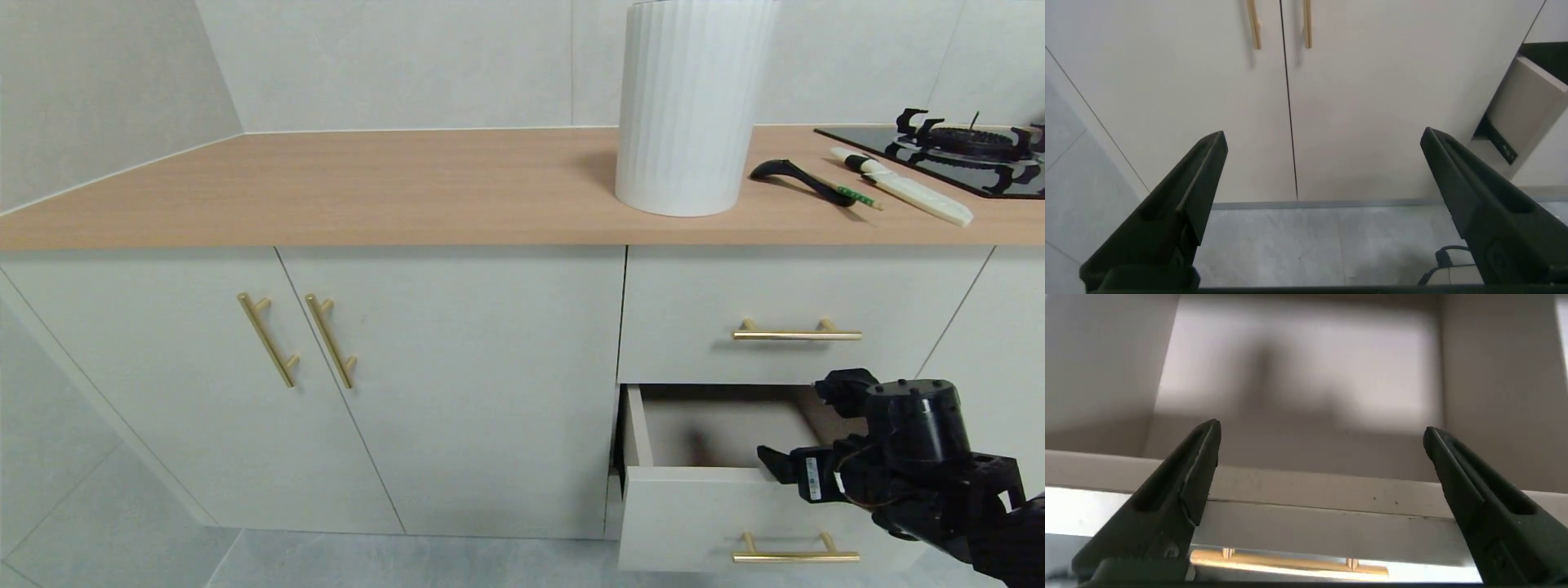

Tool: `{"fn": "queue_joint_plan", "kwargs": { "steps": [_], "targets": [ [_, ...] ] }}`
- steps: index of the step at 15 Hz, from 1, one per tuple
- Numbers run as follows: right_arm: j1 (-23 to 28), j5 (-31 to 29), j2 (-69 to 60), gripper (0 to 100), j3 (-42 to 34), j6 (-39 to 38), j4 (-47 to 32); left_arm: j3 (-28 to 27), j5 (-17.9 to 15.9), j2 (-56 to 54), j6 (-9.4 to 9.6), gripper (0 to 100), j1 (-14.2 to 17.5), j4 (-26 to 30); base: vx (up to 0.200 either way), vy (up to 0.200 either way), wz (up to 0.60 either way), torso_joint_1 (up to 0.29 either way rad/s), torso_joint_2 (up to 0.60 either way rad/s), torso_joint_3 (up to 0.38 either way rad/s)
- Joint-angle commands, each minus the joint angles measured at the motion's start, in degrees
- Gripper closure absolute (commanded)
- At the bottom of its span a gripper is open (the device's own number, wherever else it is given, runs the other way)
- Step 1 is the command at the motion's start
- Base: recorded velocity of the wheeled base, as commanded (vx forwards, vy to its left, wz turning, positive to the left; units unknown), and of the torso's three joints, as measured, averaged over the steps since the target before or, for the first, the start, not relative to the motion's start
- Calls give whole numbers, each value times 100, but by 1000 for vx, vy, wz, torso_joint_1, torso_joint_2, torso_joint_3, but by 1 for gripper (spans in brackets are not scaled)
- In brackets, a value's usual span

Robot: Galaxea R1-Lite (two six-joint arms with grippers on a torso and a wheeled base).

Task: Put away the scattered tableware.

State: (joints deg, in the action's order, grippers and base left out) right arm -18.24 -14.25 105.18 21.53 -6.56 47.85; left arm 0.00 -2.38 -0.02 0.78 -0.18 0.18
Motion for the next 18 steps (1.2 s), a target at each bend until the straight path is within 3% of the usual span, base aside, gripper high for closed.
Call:
{"fn": "queue_joint_plan", "kwargs": {
  "steps": [1,18],
  "targets": [
    [-13,1,-332,0,97,5,-206,0,0,2,1,0,1,-1,0,0,0,0,0,0],
    [-804,36,-1404,0,932,-3,-4187,0,0,2,1,0,1,-1,0,0,0,0,0,0]
  ]
}}
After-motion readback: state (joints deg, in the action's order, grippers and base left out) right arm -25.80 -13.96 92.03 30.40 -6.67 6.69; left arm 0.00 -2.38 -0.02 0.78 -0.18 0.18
